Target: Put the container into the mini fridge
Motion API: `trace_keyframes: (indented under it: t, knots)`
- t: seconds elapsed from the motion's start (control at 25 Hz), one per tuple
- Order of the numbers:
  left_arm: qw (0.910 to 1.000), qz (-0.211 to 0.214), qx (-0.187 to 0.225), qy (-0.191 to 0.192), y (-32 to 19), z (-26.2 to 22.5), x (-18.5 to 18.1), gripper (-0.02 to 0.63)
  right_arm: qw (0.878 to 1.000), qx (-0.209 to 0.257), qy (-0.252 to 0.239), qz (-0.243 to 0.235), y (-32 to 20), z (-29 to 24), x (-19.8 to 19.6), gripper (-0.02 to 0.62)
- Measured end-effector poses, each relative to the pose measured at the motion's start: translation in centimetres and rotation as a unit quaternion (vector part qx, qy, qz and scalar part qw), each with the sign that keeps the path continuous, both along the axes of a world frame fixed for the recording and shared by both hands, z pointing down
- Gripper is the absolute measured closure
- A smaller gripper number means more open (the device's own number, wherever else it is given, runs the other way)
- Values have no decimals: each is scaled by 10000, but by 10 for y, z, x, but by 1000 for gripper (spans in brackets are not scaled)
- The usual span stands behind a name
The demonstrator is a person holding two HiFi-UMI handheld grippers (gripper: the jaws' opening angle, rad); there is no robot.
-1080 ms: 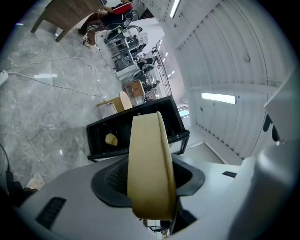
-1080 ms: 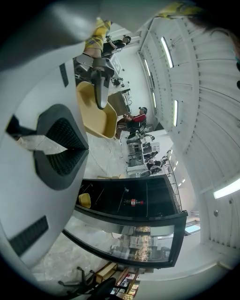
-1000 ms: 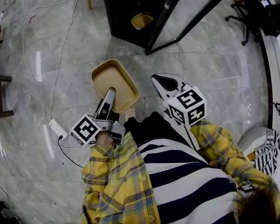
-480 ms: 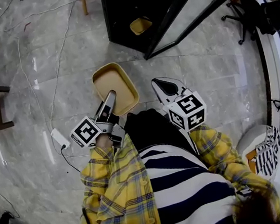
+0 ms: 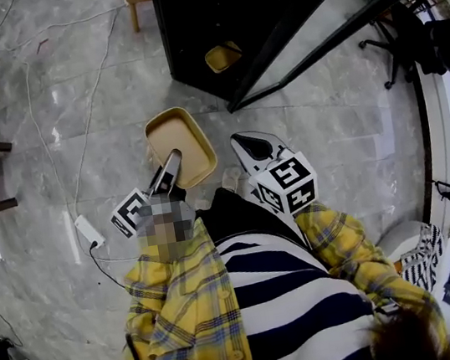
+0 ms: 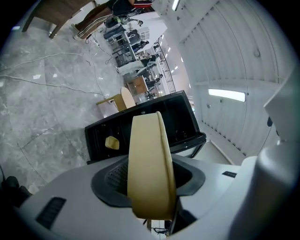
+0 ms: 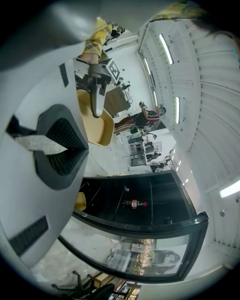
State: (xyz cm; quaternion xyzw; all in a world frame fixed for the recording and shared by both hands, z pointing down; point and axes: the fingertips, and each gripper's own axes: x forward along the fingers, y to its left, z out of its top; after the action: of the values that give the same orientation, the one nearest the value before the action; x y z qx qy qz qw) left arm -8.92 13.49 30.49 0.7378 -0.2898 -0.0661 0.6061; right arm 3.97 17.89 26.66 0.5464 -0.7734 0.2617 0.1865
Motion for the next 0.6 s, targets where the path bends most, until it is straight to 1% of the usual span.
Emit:
trace_keyframes:
  t: [0.16,0.4,0.6]
  knots:
    - [9999,-158,7,-46,-22,4,25,393,9998,-55,-24,-213,-19,4,18,569]
    - [9989,-431,7,-164,-47,15,44,393,9989,-154,-63,-432,-41,20,39,569]
    - [9986,-486,-103,-171,-53,33,58,393,9987,-229,-74,-453,-55,32,46,569]
